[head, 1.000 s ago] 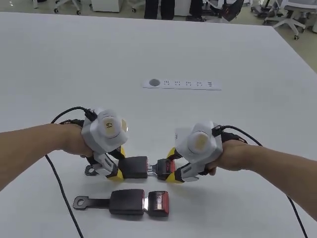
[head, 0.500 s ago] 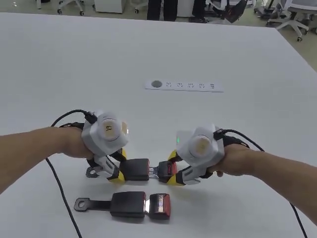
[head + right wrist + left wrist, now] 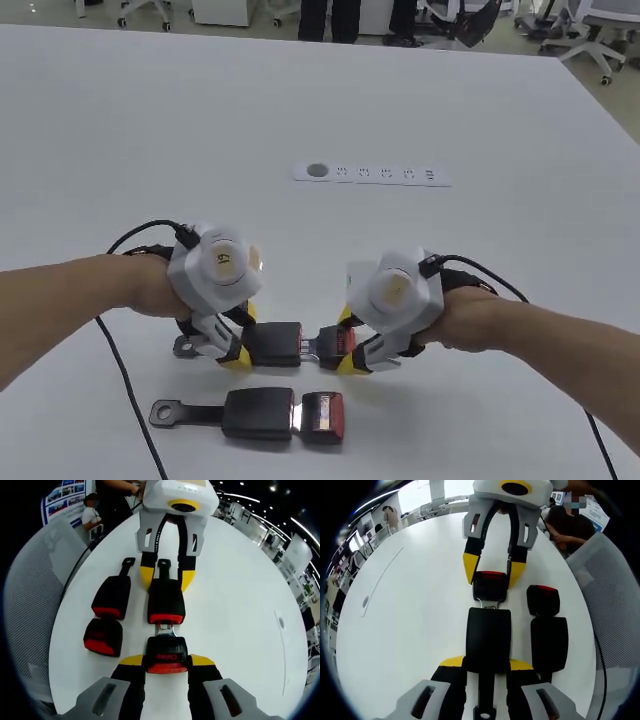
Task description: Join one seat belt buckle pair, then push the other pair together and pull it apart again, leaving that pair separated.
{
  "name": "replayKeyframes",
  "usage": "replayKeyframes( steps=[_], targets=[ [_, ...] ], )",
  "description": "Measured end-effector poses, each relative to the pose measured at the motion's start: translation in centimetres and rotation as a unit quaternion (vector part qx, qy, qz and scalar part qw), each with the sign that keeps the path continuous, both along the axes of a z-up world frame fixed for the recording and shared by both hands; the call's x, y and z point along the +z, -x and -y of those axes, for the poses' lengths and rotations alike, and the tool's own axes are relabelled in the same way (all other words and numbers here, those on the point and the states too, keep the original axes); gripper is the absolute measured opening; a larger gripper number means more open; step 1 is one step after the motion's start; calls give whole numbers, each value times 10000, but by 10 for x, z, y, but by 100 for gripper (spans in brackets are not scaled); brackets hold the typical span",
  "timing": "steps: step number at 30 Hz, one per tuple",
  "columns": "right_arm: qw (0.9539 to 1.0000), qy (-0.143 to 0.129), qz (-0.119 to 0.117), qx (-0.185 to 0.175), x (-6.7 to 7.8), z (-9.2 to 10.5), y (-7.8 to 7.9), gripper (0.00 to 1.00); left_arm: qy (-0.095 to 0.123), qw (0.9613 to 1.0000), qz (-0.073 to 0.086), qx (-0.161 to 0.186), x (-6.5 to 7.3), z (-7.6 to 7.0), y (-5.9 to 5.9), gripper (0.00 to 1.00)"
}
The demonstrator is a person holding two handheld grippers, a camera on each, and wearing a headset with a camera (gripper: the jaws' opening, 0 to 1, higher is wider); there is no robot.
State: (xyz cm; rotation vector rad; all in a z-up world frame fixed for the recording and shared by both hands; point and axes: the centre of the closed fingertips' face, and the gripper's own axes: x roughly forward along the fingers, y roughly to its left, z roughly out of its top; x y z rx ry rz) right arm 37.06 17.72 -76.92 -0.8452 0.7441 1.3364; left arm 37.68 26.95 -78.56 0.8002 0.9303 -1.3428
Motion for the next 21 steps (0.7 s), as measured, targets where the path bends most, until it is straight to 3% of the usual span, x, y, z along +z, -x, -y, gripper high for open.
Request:
replayKeyframes(
  steps=[6, 10, 16, 18, 21],
  targets=[
    [10000, 24, -12, -44, 0, 0, 0, 27, 0, 10000, -4, 13, 3, 2, 3, 30],
    [10000, 34, -12, -55, -9, 0, -6, 27, 2, 10000, -4, 31, 0, 0, 0, 30],
    [10000, 40, -11, -66, -3, -3, -1, 27, -5, 10000, -4, 39, 5, 3, 5, 30],
    [9998, -95, -69, -137, -4, -11, -1, 27, 4, 10000, -6, 57, 2, 2, 2, 30],
    [10000, 38, -23, -70, -1, -13, 0, 27, 6, 10000, 0, 66, 2, 2, 3, 30]
  ],
)
